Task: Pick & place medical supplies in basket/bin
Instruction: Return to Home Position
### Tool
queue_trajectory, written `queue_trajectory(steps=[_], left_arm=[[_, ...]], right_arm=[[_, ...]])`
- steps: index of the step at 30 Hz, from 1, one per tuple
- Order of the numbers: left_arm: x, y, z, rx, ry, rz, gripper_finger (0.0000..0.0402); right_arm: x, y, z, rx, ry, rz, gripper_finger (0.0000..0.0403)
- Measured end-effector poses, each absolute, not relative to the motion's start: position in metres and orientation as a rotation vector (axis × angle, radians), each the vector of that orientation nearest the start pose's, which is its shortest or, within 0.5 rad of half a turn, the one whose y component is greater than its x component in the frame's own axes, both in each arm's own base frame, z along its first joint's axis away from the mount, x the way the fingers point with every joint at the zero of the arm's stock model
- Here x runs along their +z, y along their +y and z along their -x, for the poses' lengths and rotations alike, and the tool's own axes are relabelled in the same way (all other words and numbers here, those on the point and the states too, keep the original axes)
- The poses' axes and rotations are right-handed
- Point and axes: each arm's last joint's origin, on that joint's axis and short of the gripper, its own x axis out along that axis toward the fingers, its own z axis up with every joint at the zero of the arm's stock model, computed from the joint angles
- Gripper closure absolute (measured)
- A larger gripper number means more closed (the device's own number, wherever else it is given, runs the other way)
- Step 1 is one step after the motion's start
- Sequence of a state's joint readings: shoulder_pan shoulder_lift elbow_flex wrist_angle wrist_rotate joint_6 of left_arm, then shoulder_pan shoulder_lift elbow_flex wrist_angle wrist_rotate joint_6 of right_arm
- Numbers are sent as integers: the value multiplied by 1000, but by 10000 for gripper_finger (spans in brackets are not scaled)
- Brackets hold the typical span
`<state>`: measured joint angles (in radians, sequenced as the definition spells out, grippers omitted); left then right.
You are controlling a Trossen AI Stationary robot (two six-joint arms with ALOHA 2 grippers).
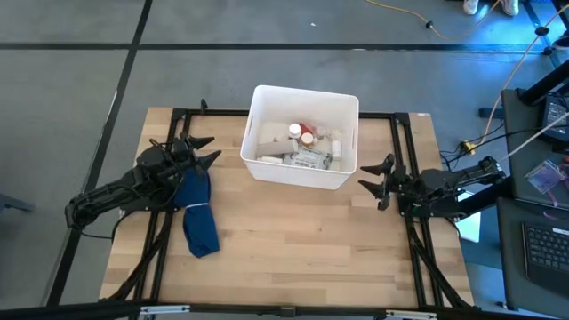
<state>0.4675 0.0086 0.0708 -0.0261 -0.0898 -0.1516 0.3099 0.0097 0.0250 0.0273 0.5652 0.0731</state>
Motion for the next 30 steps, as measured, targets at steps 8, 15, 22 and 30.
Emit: queue_trajectory(steps=[8, 15, 22, 30], left_arm=[[184, 44, -82, 552, -78, 142, 119], [184, 44, -82, 552, -78, 142, 119], [184, 44, -82, 552, -78, 141, 119], [184, 44, -82, 551, -78, 142, 119]], right_arm=[[174, 13, -93, -252, -56, -147, 178], [174, 13, -93, -252, -55, -143, 178], [174, 13, -93, -252, -55, -144, 178], [174, 13, -93, -252, -56, -145, 178]])
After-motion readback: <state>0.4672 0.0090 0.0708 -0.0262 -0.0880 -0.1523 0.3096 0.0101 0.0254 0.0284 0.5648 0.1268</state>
